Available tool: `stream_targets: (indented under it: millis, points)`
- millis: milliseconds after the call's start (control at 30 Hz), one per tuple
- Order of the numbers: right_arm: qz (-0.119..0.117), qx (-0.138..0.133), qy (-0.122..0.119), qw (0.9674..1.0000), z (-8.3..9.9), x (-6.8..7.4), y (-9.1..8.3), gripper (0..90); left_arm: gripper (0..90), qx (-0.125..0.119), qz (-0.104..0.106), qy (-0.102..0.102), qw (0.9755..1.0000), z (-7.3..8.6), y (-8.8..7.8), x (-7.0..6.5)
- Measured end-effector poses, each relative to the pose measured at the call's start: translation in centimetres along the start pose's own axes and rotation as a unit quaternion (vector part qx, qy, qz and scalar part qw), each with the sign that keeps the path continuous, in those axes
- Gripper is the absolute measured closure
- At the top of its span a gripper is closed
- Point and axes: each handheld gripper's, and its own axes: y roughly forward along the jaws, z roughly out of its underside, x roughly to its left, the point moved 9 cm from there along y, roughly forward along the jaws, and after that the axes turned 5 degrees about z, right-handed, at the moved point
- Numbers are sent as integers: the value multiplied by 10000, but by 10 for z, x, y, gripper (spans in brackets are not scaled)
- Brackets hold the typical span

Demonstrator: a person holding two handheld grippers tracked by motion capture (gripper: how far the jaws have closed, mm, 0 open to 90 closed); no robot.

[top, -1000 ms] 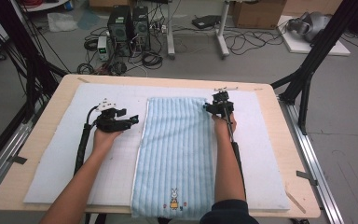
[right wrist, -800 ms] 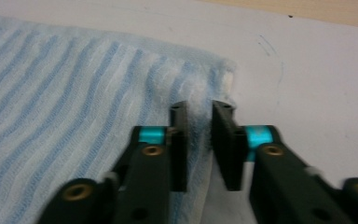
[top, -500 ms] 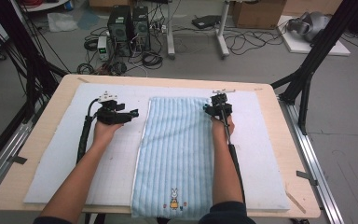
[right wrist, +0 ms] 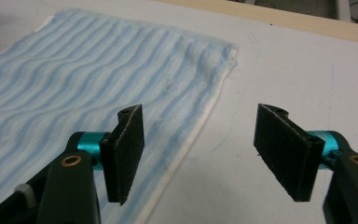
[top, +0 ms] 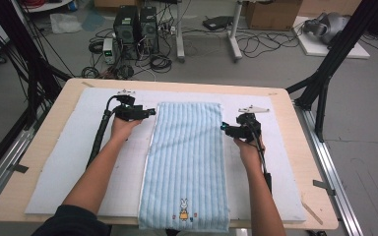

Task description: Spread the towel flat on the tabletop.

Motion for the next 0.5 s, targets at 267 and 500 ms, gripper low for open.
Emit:
stream_targets:
  millis: [267,500]
  points:
    - [-184,17,30,9998,16,8,-24,269,458,232,-229,475,9983,0,30,-11]
    - [-123,-127,38,9998,11,6,-34,268,678,418,-624,804,9939,7,43,-10]
